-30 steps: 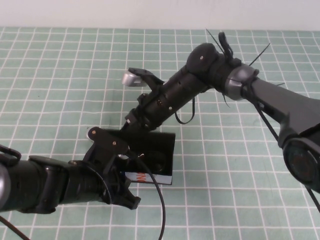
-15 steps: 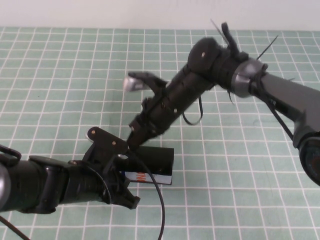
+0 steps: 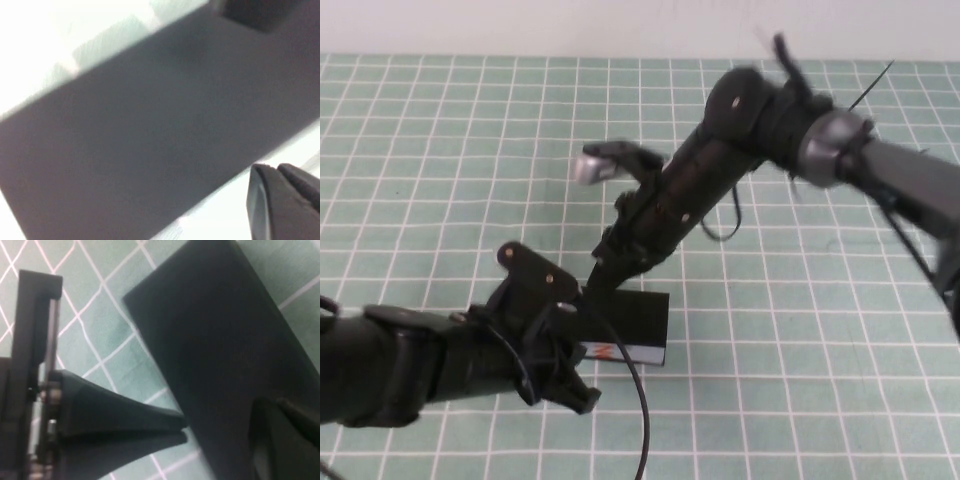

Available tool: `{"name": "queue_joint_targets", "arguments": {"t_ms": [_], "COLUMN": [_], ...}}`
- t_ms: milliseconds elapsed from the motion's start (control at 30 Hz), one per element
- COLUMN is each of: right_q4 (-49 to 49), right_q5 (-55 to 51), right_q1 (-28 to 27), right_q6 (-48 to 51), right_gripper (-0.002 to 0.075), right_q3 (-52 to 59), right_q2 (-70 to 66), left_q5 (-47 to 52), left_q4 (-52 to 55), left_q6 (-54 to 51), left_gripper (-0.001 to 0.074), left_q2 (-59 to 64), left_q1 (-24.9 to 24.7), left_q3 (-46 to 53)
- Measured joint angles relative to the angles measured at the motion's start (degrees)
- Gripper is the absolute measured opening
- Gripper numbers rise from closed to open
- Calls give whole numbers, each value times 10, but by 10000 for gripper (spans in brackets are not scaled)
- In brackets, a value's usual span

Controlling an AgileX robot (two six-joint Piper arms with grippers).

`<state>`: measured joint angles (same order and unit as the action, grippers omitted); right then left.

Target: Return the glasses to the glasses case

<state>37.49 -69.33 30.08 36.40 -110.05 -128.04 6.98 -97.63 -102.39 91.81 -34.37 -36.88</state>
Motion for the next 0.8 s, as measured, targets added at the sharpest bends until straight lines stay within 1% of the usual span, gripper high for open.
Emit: {"name": "queue_joint_targets", "arguments": {"t_ms": [100,233,333,367,433,500,567,633,700,800], "right_q4": [-31,-53,-56,-55,-46,-33,-24,-22,-26,-51], "right_q5": [-1,0,5,6,3,-8,-14,-18,-18,-22], "right_q1": [-1,-12,-19,-18,-18,-18,-18,-15,-6,8], "right_q6": [2,2,2,2,2,3,3,3,3,-5], "right_gripper": [-11,-11,-11,-11,-11,-11,-11,-11,-11,-11], "right_q3": [1,1,1,1,1,1,1,4,20,66], "right_q2": [45,116,177,196,230,265,293,318,344,377], "left_q5": [27,96,197,245,347,443,501,522,521,514], "left_q4": [17,50,98,120,171,244,333,416,504,602], "left_q6": [-27,-62,-62,-51,-17,40,105,183,260,347], "left_gripper": [-2,-2,-2,-2,-2,-2,-2,-2,-2,-2], "left_q2": [-52,-139,-214,-236,-264,-278,-281,-282,-286,-301], "left_q1": [0,0,0,0,0,-1,-4,-4,2,30], "left_q3": [0,0,0,0,0,0,0,0,-3,-30]}}
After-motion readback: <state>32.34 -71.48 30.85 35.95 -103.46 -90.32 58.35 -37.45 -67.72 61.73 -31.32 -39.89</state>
